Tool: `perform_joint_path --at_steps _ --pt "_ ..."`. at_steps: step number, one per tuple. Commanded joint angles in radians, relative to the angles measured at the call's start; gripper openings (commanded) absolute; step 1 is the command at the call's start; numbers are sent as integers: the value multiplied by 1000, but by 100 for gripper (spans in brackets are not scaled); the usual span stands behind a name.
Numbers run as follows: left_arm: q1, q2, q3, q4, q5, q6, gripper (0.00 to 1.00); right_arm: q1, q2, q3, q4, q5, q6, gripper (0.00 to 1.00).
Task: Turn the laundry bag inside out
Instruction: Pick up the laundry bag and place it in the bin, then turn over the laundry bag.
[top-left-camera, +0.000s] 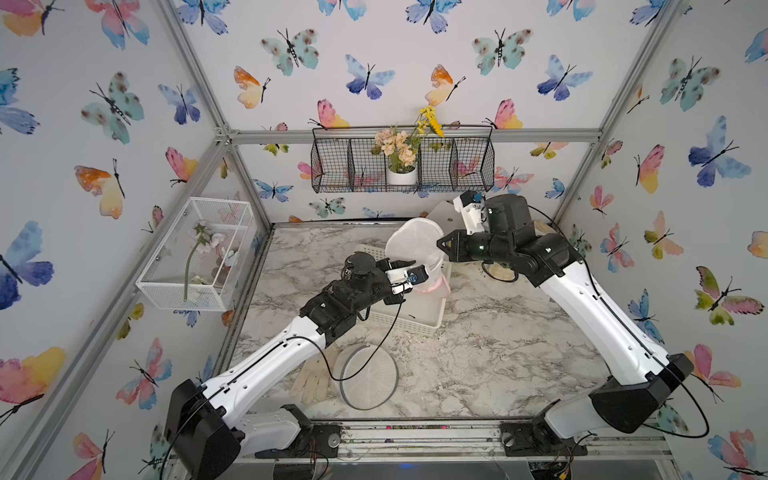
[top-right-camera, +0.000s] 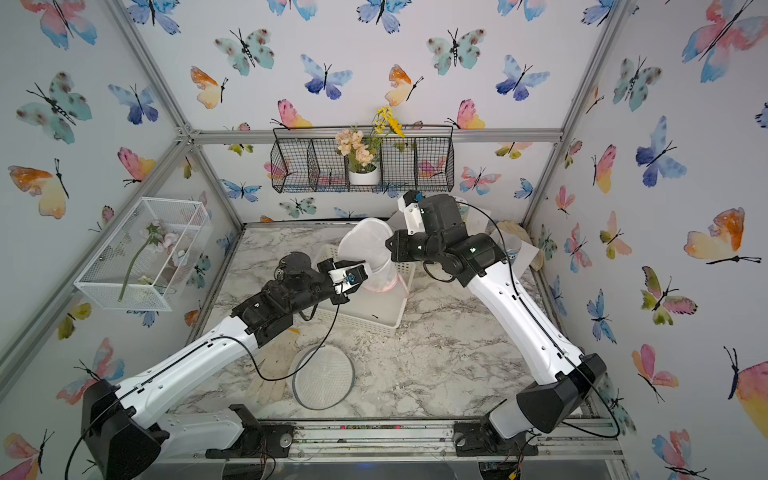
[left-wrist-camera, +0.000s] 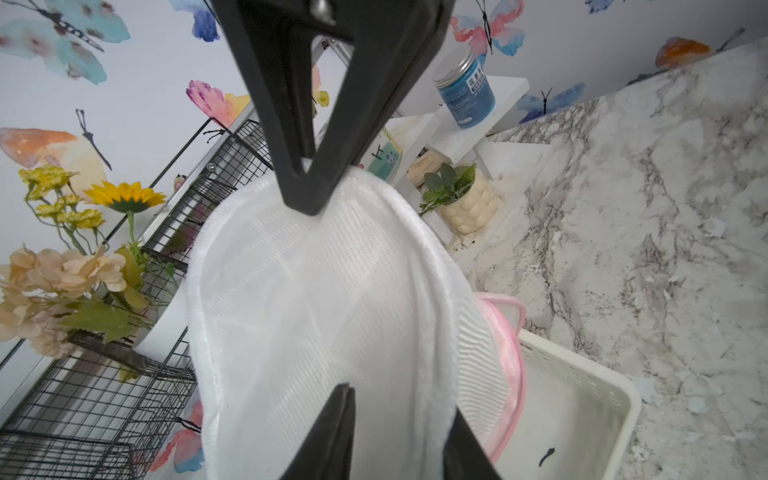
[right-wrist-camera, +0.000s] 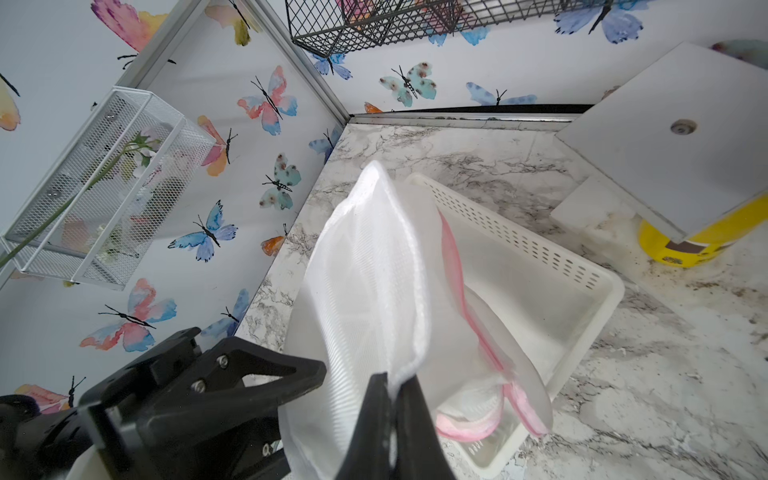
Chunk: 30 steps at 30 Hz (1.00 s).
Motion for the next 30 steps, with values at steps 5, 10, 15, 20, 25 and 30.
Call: perform_joint_path --at_steps 5,10,15,20,25,30 --pt "-4 17 82 -151 30 -37 0 0 9 21 34 -7 0 15" --pt "20 94 228 -354 5 -180 0 0 -1 45 32 35 -64 46" --pt "62 182 372 -528 9 -352 0 0 -118 -119 155 88 -223 62" --pt "121 187 400 -525 91 -498 0 0 -382 -634 622 -68 -477 65" --pt "162 163 389 -466 151 -577 0 2 -486 -987 1061 -209 -707 68" --pt "167 154 390 -450 167 -606 0 25 -392 -1110 1294 -195 -853 68"
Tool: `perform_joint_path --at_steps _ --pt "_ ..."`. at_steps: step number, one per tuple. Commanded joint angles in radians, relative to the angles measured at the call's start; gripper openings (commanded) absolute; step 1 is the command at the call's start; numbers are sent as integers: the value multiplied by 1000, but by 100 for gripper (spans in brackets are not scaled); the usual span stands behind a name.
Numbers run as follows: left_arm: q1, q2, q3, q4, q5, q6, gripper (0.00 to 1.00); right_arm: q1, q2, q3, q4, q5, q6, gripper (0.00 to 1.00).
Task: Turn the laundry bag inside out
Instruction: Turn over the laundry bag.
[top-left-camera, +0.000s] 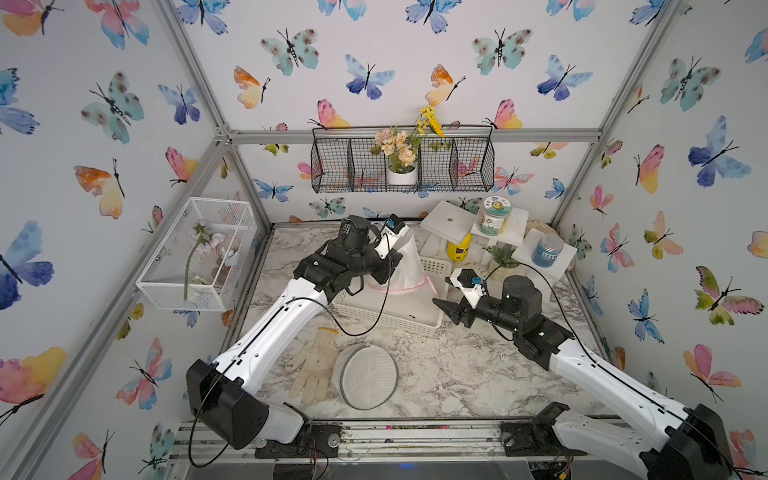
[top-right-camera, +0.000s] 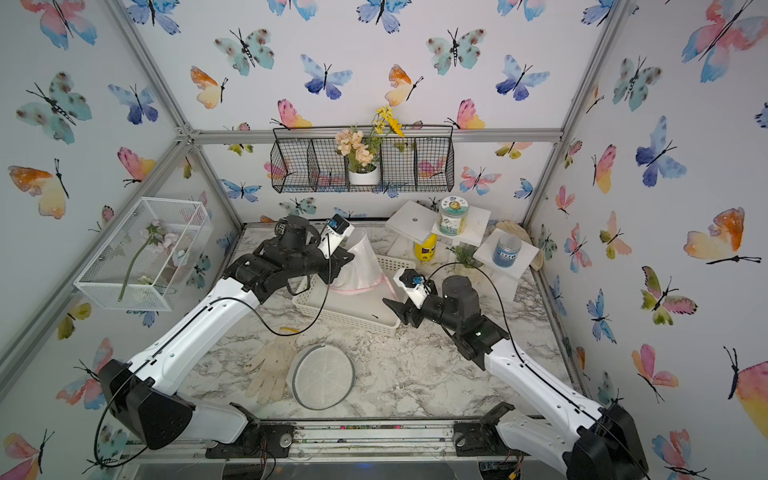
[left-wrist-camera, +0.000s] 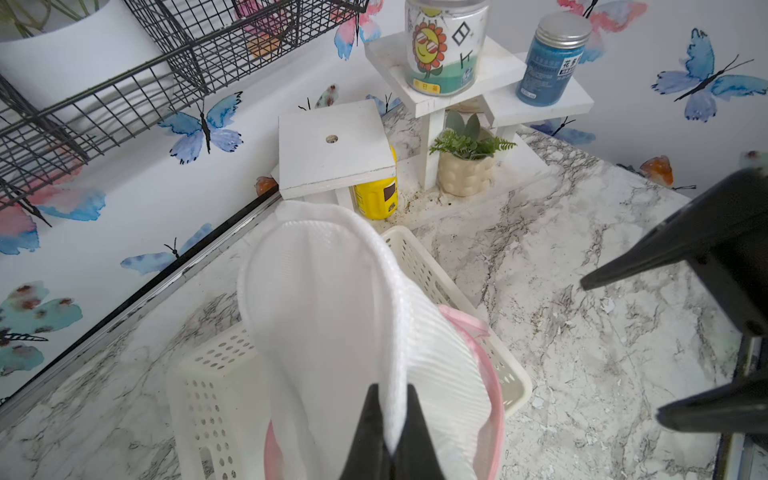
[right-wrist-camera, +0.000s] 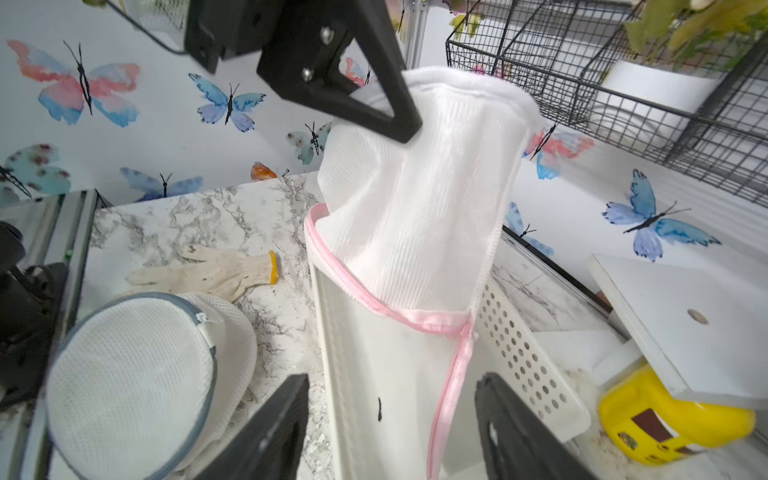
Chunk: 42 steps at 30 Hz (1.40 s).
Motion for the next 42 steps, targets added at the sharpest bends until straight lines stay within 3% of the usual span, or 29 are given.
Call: perform_joint_path --at_steps 1,9,15,22,25,37,42 --pt "4 -37 14 31 61 -59 0 25 31 -88 377 -23 -173 68" --pt "11 -40 19 40 94 -99 0 85 197 -97 600 119 -323 69" --pt "26 -37 29 39 127 -145 0 110 289 -78 733 281 -344 59" --pt "31 -24 40 -1 122 -138 0 110 244 -71 742 285 -309 12" --pt "28 -27 34 -21 120 -65 0 110 195 -67 679 274 -312 2" --pt "-96 -13 57 -303 8 434 0 104 104 124 222 162 -401 2" --pt "-101 -75 7 -328 90 566 0 79 102 192 88 122 -433 2"
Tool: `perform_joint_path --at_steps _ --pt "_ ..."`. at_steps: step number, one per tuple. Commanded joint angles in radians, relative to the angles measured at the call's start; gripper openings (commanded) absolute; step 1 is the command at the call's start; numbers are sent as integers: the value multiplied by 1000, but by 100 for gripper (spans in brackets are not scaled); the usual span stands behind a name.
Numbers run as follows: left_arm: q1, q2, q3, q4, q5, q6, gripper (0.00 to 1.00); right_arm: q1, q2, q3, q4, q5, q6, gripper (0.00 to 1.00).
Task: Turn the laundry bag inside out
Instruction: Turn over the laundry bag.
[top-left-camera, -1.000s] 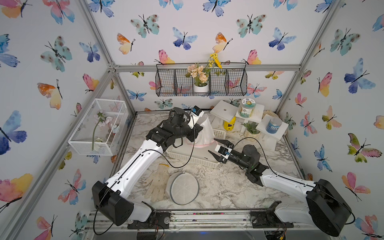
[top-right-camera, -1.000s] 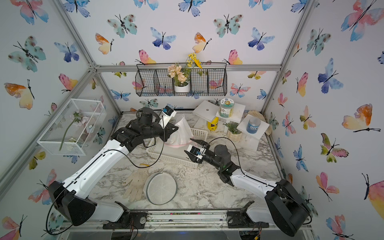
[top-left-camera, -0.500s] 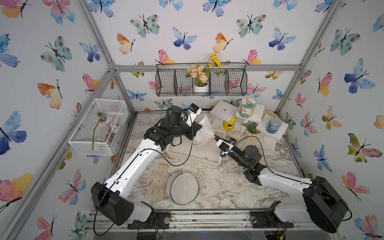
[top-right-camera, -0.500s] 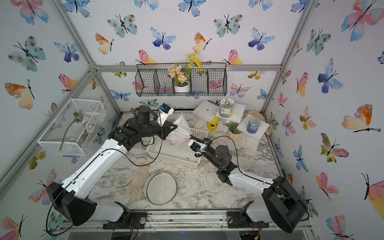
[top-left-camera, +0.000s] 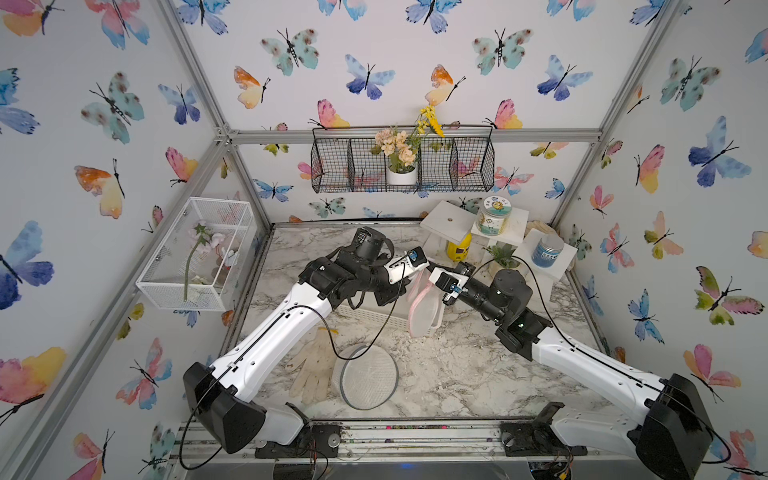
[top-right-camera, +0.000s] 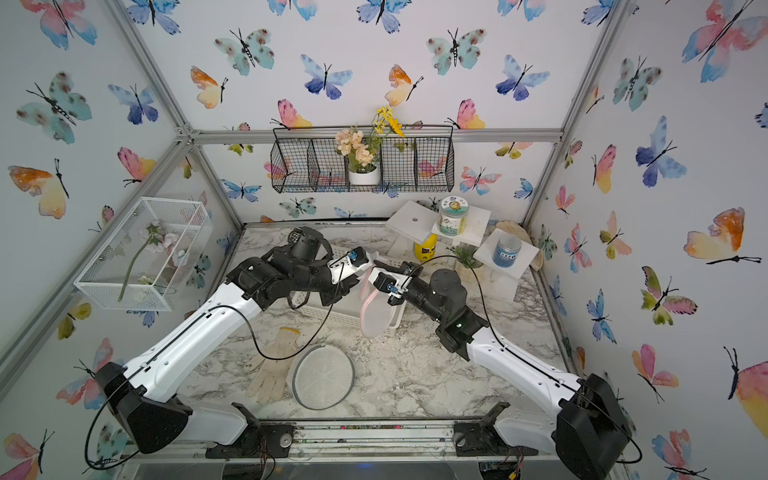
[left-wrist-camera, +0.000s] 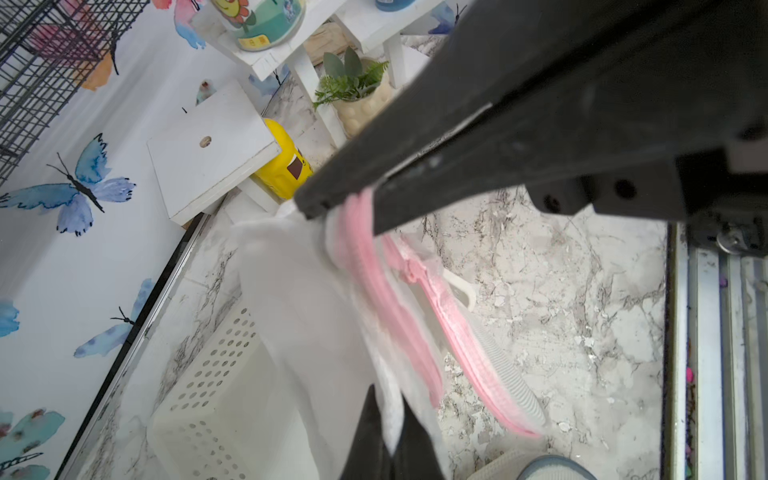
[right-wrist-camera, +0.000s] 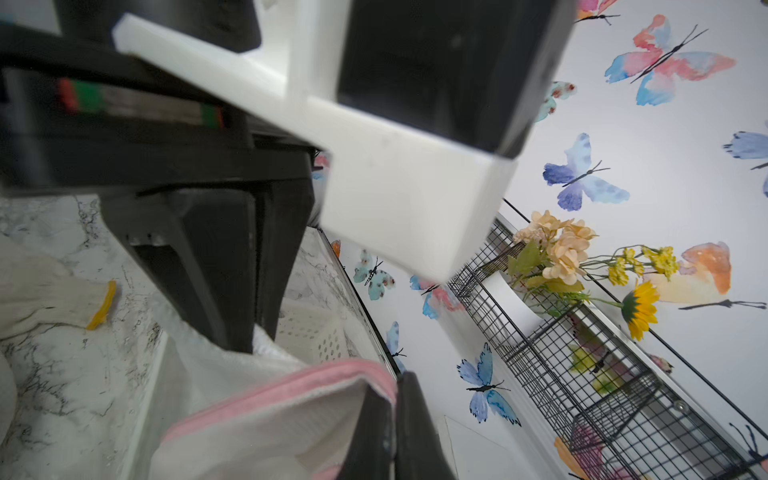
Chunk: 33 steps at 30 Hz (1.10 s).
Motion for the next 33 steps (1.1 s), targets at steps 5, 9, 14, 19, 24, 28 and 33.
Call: perform_joint_path --at_steps 5,9,14,19,24,28,33 --pt "-3 -92 -59 -116 92 279 0 -64 9 130 -249 -150 -18 3" --pt "-3 -102 -67 -118 141 353 0 -96 57 192 -322 -231 -5 8" --pt "-1 -121 -94 -59 241 385 0 -125 128 253 -382 -318 11 19" --pt "12 -183 -184 93 293 369 0 -178 168 288 -494 -423 -9 35" --pt "57 -252 -297 300 413 262 0 -195 197 324 -610 -534 13 52" --pt "118 -305 -399 493 522 110 0 -203 198 293 -606 -577 78 55" --pt "142 -276 -413 490 445 58 0 -215 143 239 -440 -369 243 55"
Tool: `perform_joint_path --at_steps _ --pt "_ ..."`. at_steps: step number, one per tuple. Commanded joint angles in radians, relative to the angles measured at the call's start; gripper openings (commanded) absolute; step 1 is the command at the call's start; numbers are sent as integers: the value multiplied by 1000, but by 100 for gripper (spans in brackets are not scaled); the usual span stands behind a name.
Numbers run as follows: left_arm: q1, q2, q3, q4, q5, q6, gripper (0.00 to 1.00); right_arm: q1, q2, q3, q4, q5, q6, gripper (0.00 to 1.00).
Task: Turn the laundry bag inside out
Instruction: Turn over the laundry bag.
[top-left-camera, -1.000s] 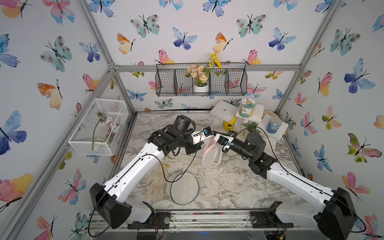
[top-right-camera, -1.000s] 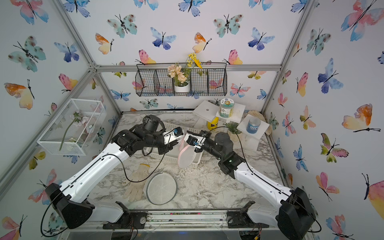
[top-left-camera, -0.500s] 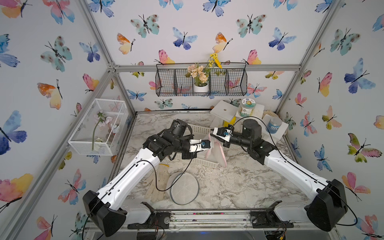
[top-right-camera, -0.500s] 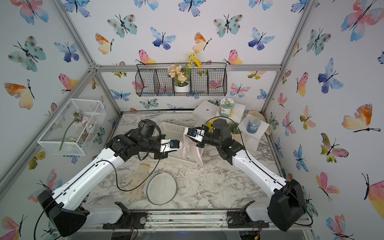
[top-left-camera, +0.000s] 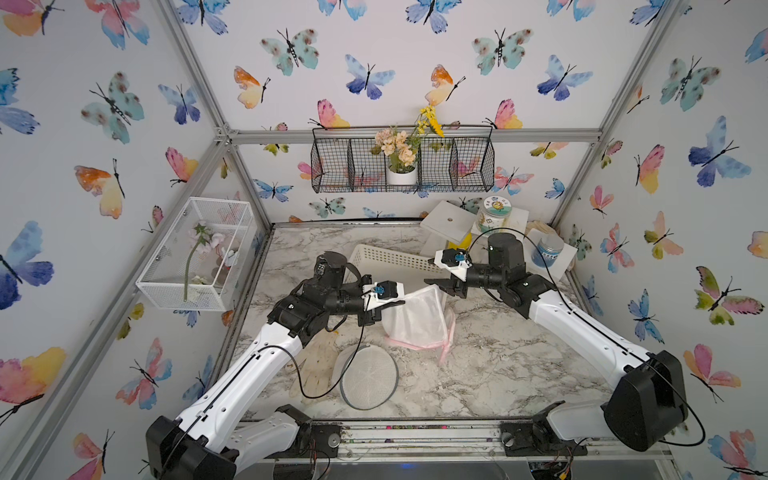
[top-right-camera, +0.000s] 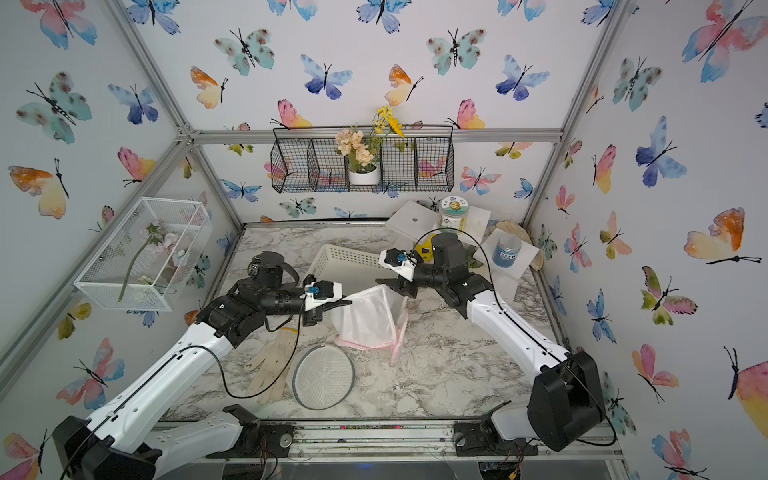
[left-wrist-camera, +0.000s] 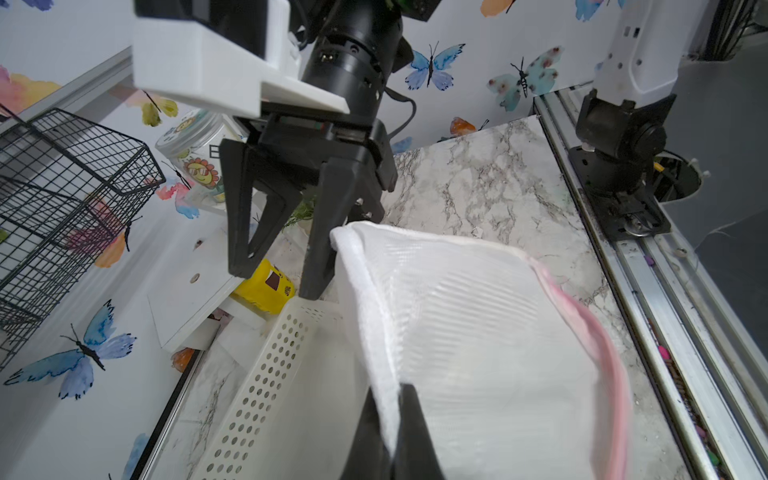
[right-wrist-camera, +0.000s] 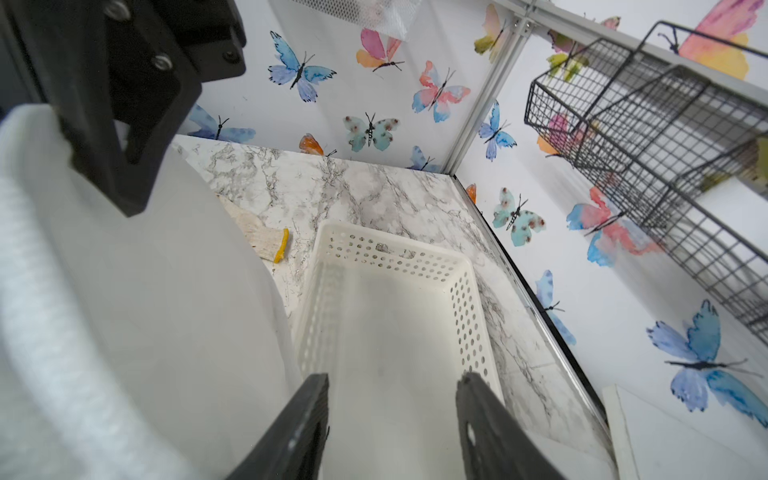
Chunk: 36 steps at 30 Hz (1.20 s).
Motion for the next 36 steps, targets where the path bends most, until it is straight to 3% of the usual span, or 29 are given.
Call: perform_joint_path --at_steps 1,4,10,16,24,36 --pt "18 20 17 97 16 -93 0 -3 -50 -16 71 173 161 56" --pt "25 52 46 65 -24 -141 0 -4 -100 -5 26 300 169 60" --pt "27 80 77 57 -86 -262 0 2 -291 -167 136 284 141 66" --pt "27 100 130 122 -188 -418 0 129 -380 -338 312 352 38 69" --pt "27 132 262 103 -250 -568 0 330 -301 -474 674 557 -77 70" --pt "25 135 362 78 -307 -662 0 393 -88 -413 1011 782 -70 71"
